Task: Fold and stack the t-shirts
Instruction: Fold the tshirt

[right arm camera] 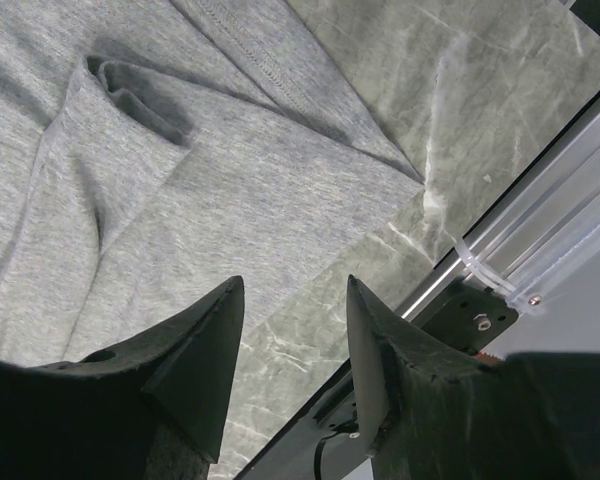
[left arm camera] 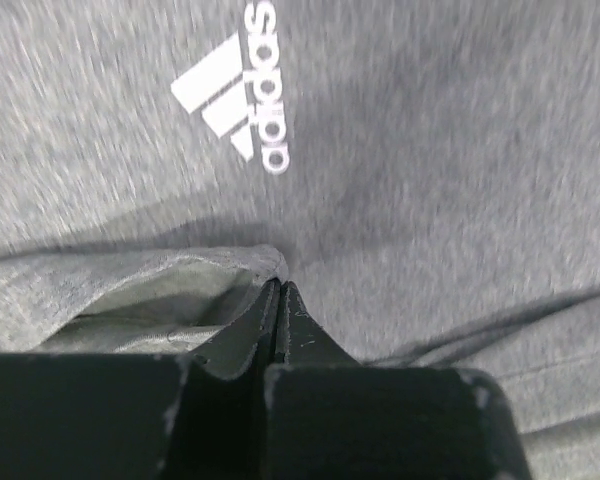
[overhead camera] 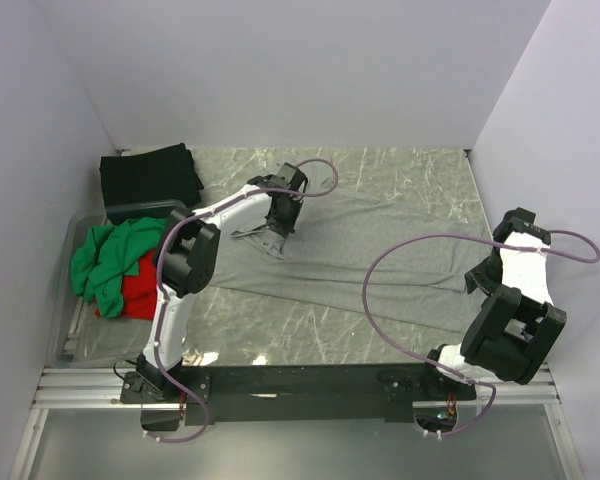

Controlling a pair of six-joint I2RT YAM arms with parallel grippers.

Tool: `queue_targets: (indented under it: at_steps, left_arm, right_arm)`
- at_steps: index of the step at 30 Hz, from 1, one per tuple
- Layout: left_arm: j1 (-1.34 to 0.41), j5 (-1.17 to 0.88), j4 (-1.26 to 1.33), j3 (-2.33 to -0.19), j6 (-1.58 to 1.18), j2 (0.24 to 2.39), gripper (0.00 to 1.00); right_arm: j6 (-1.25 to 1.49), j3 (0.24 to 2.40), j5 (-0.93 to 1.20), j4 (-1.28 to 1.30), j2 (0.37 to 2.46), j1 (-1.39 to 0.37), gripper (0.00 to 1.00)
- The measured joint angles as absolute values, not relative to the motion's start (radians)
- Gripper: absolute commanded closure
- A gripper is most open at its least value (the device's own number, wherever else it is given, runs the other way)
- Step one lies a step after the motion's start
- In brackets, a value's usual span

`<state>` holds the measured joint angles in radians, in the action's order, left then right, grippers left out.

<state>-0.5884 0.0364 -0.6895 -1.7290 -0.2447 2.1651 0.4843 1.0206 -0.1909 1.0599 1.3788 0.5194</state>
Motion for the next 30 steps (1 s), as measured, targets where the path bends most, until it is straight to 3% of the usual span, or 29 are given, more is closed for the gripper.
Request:
queue_targets:
  at_steps: [1, 7, 11, 21, 30]
  left_arm:
    - [-0.591, 0.043, -0.692, -1.742, -0.245, 2.172, 0.98]
    - [-0.599, 0.054, -0.693, -1.776, -0.255, 2.177, 0.63]
    - [-0.599, 0.035, -0.693, -1.802, -0.267, 2.177, 0.5]
    - [-0.538, -0.044, -0.681, -1.77, -0.38, 2.101, 0.42]
    - [-0.187, -0.063, -0.651, -1.541, -0.434, 1.895, 0.41]
  right_arm:
    - [0.483, 1.021, -0.191, 1.06, 1.379, 0.519, 0.48]
    - [0.474, 1.021, -0.194, 1.055, 1.337, 0.511, 0.48]
    - [0.474, 1.026, -0.199, 1.054, 1.313, 0.495, 0.49]
    - [0.546, 1.081, -0.184, 0.989, 1.306, 0.169, 0.49]
    - [0.654, 1.28, -0.076, 0.842, 1.469, -0.185, 0.5]
